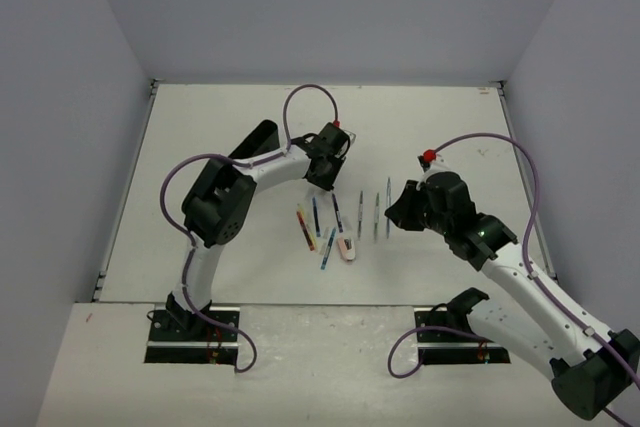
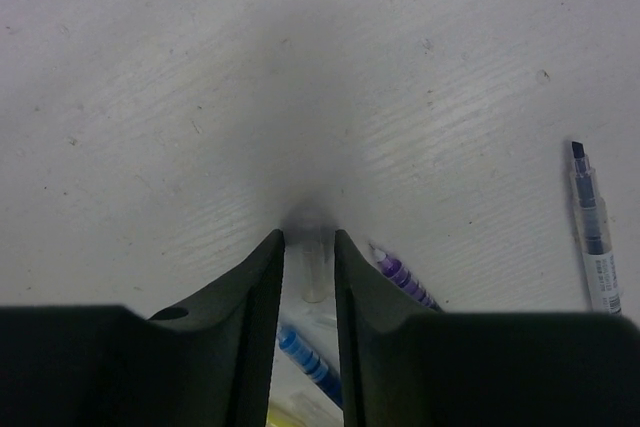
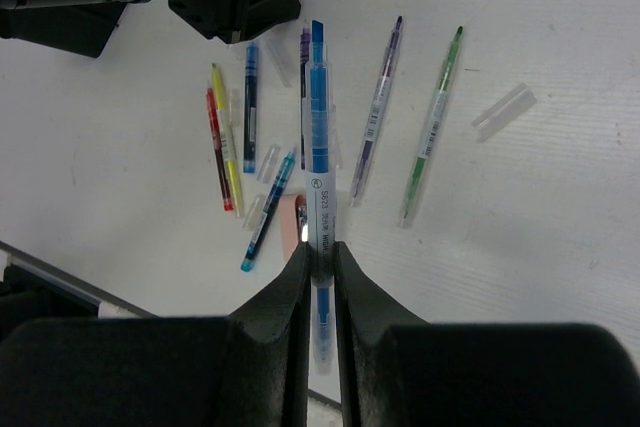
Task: Sort the stationery into containers
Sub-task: Pick up the pen cap from the center of the board, then close the pen cap on the pen.
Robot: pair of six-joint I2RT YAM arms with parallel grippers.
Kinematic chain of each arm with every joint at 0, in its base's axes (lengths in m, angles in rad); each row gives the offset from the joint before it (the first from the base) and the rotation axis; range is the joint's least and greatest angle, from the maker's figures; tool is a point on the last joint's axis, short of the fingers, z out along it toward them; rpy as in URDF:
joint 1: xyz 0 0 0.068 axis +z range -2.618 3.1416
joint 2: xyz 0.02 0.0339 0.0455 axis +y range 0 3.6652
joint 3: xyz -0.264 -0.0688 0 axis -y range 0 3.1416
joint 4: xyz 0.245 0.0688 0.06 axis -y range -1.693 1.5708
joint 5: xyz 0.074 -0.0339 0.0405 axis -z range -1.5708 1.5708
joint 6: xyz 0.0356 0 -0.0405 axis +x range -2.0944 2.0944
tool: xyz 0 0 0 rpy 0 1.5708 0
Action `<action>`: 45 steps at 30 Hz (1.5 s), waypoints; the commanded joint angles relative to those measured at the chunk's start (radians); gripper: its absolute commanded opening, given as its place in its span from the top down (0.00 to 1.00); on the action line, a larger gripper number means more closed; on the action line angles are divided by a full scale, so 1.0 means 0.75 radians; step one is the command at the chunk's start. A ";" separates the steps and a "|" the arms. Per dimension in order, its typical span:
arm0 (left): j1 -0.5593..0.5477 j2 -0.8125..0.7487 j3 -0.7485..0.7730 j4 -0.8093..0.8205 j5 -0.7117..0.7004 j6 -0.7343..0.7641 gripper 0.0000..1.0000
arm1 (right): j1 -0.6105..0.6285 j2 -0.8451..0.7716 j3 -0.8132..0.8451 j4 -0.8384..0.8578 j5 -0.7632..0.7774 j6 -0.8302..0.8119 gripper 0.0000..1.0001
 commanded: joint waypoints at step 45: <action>-0.012 -1.581 -1.255 1.814 0.660 -0.667 1.00 | 0.622 -0.071 -0.089 0.873 -0.093 -0.004 1.00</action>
